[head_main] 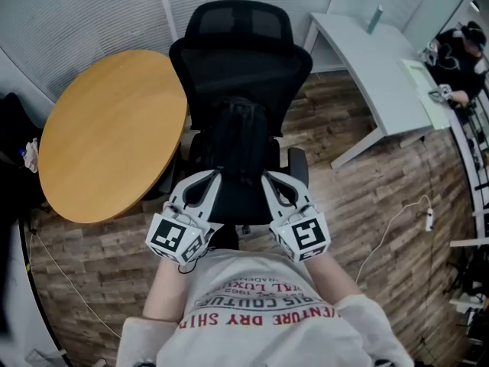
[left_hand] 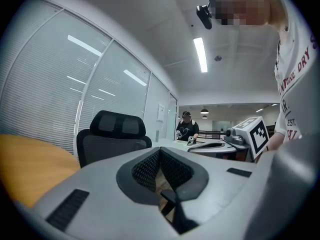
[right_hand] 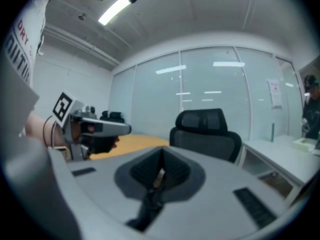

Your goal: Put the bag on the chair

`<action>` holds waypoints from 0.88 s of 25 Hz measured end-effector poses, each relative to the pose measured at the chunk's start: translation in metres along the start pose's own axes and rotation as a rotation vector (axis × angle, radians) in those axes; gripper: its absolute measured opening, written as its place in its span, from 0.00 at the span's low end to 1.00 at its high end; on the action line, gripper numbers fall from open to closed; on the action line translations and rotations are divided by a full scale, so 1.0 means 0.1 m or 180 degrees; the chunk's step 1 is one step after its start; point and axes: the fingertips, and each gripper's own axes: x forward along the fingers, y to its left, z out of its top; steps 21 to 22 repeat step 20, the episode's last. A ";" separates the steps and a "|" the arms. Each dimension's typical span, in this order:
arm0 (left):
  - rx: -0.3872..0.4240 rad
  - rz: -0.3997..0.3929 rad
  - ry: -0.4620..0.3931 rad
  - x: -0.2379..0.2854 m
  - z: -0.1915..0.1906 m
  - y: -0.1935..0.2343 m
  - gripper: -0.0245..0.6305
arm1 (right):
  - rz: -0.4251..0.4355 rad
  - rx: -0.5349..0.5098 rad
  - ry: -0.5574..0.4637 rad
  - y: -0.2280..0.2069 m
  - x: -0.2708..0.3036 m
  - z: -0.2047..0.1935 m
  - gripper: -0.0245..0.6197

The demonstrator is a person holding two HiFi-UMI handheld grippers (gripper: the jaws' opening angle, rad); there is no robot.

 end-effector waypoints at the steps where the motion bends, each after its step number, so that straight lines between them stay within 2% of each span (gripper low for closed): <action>1: 0.0000 0.0005 -0.0005 -0.01 0.00 0.01 0.08 | 0.0000 -0.0003 -0.0001 0.00 0.01 0.00 0.08; 8: 0.0070 0.0002 -0.0002 0.03 0.02 0.05 0.08 | -0.0042 -0.0017 0.0015 -0.03 0.09 0.03 0.08; 14: 0.0026 0.0050 -0.0015 0.09 0.01 0.10 0.08 | 0.0141 -0.0051 -0.0011 0.01 0.13 0.04 0.08; 22: 0.0042 0.0059 -0.0012 0.09 0.04 0.14 0.08 | 0.0170 -0.0081 0.0016 0.05 0.19 0.05 0.08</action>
